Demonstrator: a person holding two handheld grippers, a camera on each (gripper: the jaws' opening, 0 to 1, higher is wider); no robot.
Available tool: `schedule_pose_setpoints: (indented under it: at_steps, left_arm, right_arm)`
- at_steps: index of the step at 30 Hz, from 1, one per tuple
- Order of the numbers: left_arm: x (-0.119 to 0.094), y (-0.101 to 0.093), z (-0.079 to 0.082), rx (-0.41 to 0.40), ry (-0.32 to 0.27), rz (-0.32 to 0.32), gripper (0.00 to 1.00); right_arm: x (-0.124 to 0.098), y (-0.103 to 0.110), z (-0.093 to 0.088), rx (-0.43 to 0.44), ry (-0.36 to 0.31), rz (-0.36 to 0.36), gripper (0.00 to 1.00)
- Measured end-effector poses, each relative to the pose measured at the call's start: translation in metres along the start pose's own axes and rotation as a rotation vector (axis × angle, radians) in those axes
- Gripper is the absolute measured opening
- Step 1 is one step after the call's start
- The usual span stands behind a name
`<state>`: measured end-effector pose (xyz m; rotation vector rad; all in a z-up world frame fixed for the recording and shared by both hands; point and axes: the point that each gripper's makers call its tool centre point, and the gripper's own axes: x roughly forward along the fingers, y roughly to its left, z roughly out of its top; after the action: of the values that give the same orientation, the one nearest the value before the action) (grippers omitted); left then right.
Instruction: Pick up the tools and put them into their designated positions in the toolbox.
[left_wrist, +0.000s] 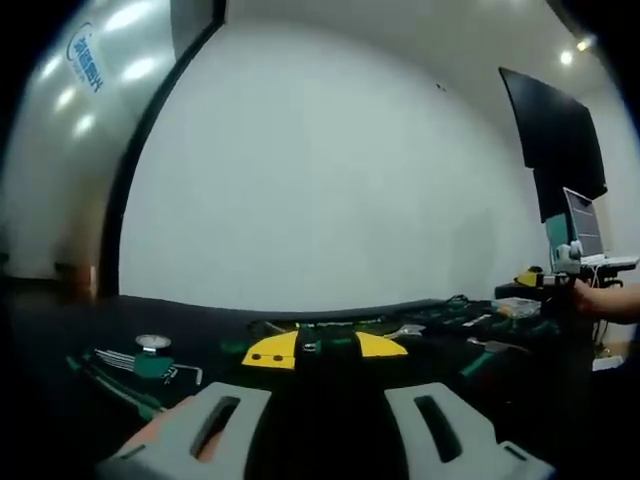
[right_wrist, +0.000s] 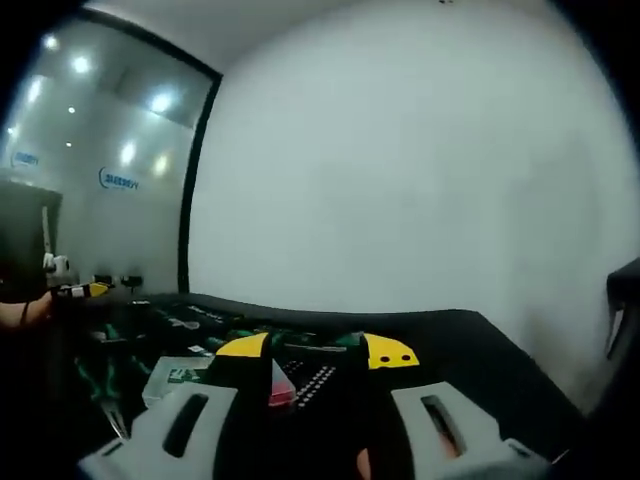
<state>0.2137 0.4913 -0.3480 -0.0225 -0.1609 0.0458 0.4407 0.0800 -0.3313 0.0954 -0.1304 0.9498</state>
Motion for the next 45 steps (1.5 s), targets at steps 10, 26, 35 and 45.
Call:
schedule_pose_setpoints:
  at_steps: [10,26,35,45]
  left_arm:
    - [0.0,-0.015,0.019,0.091,-0.073,-0.032,0.16]
    - [0.053,-0.138,0.076,0.275,-0.14,-0.129,0.41]
    - [0.124,-0.24,-0.009,0.249,0.248,-0.341,0.35]
    - [0.149,-0.299,-0.063,0.498,0.45,-0.662,0.31]
  right_arm:
    - [0.005,-0.005,-0.006,-0.026,0.028,-0.019,0.32]
    - [0.01,-0.009,-0.015,-0.049,0.065,-0.023,0.32]
    - [0.008,-0.034,-0.03,-0.064,0.124,-0.098,0.28]
    - [0.001,-0.052,-0.035,-0.235,0.193,-0.241,0.27]
